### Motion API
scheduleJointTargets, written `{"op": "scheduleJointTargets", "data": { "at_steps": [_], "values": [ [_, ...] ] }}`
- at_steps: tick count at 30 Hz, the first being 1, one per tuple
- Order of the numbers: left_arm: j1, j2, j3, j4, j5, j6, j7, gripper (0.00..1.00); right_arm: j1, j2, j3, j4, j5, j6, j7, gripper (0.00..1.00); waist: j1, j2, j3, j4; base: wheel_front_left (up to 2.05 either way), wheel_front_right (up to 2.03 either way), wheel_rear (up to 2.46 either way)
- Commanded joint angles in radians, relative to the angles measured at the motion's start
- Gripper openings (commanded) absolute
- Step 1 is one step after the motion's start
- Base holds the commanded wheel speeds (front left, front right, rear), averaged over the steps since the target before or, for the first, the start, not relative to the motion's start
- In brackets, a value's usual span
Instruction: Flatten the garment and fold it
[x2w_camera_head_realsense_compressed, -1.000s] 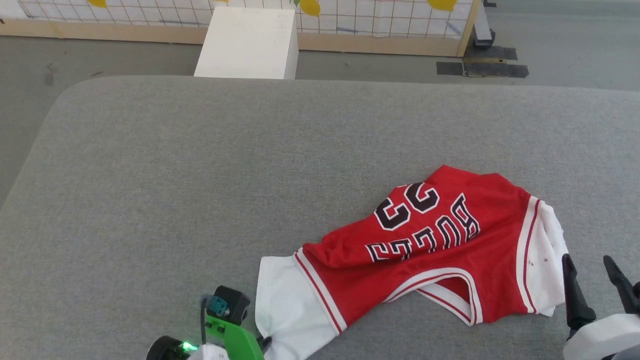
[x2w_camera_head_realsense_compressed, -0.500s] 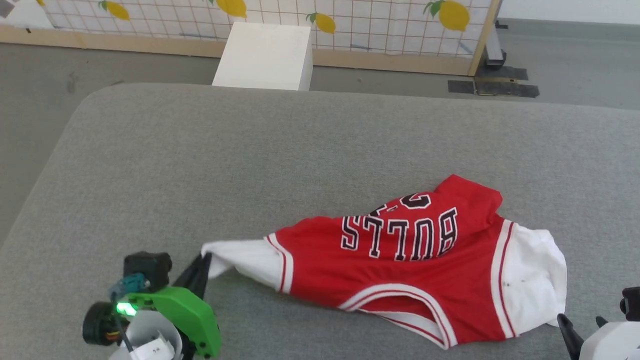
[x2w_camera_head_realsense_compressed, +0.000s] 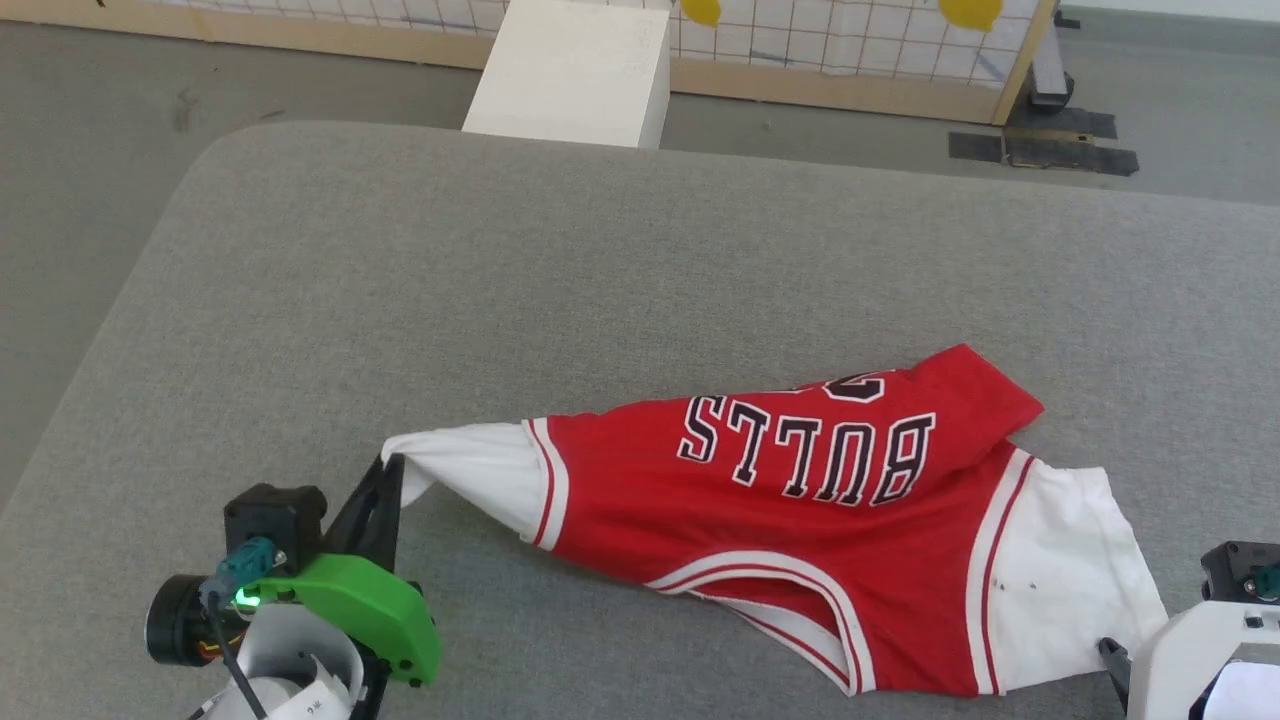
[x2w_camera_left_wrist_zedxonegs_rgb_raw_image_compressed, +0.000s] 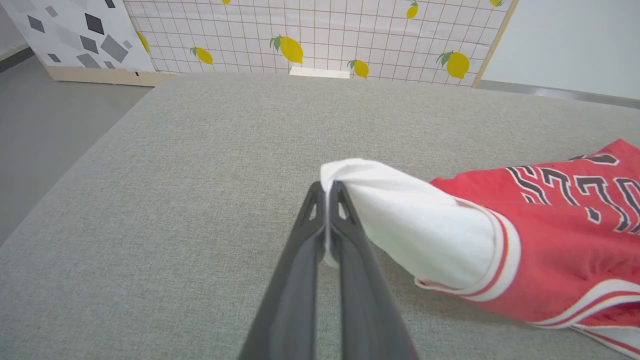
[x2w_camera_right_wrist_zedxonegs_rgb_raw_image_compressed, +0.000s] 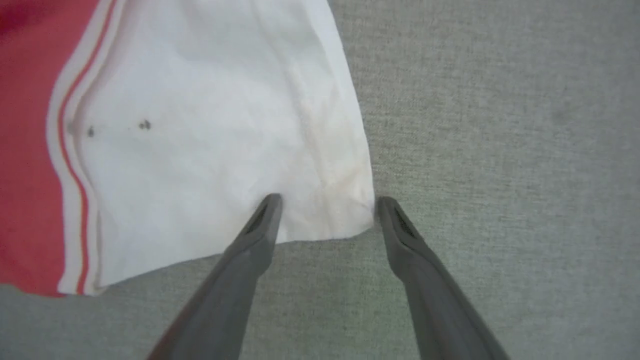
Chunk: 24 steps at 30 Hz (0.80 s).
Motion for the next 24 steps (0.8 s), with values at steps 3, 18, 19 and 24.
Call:
{"op": "scheduleJointTargets", "data": {
  "at_steps": [3, 18, 19, 24],
  "values": [
    [-0.017, -0.005, -0.013, -0.004, 0.012, -0.002, 0.002, 0.0, -0.009, 0.003, 0.008, 0.026, -0.015, -0.002, 0.021, 1.0, 0.0, 0.0, 0.012, 0.01, 0.0, 0.0, 0.0],
    [-0.034, 0.05, 0.005, -0.055, -0.036, -0.053, 0.021, 0.0, -0.108, -0.091, -0.007, -0.036, 0.189, -0.002, -0.146, 0.0, 0.0, 0.0, -0.071, -0.025, 0.0, 0.0, 0.0],
    [-0.044, 0.061, 0.018, -0.071, -0.044, -0.055, 0.027, 0.0, -0.124, -0.122, -0.003, -0.056, 0.214, -0.002, -0.154, 0.0, 0.0, 0.0, -0.085, -0.029, 0.0, 0.0, 0.0],
    [-0.106, 0.136, 0.082, -0.15, -0.037, -0.058, 0.049, 0.0, -0.213, -0.242, 0.014, -0.153, 0.347, -0.002, -0.201, 0.0, 0.0, 0.0, -0.136, -0.05, 0.0, 0.0, 0.0]
  ]
}}
